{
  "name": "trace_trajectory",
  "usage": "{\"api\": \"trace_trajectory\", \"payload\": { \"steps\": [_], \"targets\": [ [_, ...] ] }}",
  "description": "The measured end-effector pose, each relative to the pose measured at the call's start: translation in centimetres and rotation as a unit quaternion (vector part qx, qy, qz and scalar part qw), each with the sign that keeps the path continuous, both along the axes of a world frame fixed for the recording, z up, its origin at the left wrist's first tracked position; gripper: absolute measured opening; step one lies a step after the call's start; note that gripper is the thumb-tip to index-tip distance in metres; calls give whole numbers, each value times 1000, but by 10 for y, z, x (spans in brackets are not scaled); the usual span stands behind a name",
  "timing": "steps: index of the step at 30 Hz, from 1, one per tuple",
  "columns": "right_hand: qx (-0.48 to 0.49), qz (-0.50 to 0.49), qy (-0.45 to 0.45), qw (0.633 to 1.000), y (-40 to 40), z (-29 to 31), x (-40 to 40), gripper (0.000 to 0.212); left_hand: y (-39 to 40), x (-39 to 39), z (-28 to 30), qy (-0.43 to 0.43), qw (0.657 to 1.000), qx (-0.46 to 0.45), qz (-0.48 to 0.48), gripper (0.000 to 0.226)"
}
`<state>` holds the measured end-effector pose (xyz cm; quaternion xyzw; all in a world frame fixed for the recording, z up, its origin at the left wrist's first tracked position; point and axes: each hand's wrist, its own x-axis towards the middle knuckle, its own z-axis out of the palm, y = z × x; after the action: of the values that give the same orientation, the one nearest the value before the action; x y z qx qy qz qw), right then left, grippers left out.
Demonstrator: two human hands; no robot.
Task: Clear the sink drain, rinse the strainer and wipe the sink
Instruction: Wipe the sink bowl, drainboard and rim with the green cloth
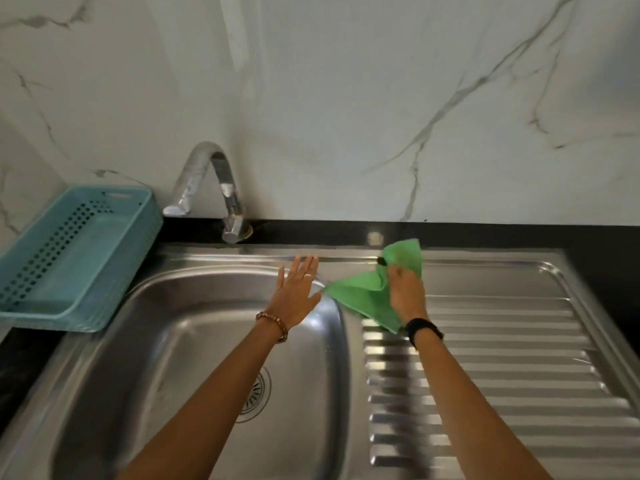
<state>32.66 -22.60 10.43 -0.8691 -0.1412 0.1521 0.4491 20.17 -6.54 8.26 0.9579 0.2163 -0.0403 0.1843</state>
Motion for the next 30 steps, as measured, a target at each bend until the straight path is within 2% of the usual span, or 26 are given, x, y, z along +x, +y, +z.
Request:
{"api": "trace_trajectory", "payload": {
  "steps": [1, 3, 4, 5, 7, 9, 11, 13, 15, 17, 19, 21, 22, 24, 27, 30],
  "targets": [
    [109, -37, 83, 990, -17, 8, 7, 37, -4, 1, -1, -3, 1000, -1, 3, 69],
    [288, -97, 229, 925, -50, 21, 18, 32, -9, 5, -1, -11, 1000, -22, 11, 71],
    [341, -116, 267, 894, -67, 27, 23, 30, -11, 8, -1, -15, 999, -33, 15, 74],
    [380, -132, 288, 869, -83, 33, 29, 30, -13, 12, 0, -16, 999, -40, 19, 78],
    [426, -150, 293, 843, -107, 49, 41, 31, -15, 18, 2, -3, 999, -41, 34, 87],
    [427, -145, 262, 853, -124, 67, 49, 27, -18, 25, 3, 24, 998, -31, 44, 98],
    [378, -114, 184, 900, -127, 82, 51, 21, -21, 30, 1, 50, 997, -28, 48, 107],
    [295, -20, 102, 950, -114, 85, 49, 24, -23, 32, -3, 60, 996, -28, 62, 112],
    [211, 89, 99, 968, -96, 72, 46, 49, -24, 32, -7, 53, 995, -14, 78, 114],
    [101, 152, 81, 980, -79, 50, 46, 74, -25, 31, -8, 53, 995, 13, 79, 116],
    [-95, 206, -11, 974, -68, 19, 54, 84, -22, 29, -9, 57, 995, 27, 73, 119],
    [-271, 230, -103, 929, -63, -14, 57, 96, -21, 28, -10, 61, 996, 29, 65, 128],
    [-314, 215, -138, 914, -61, -26, 54, 100, -22, 27, -10, 59, 996, 31, 62, 137],
    [-319, 145, -173, 920, -50, -41, 44, 94, -22, 26, -13, 57, 996, 29, 67, 150],
    [-302, 71, -189, 932, -25, -49, 27, 66, -21, 27, -18, 53, 996, 37, 66, 149],
    [-287, 127, -215, 925, 8, -53, 3, 58, -19, 28, -24, 55, 996, 47, 56, 137]
  ]
}}
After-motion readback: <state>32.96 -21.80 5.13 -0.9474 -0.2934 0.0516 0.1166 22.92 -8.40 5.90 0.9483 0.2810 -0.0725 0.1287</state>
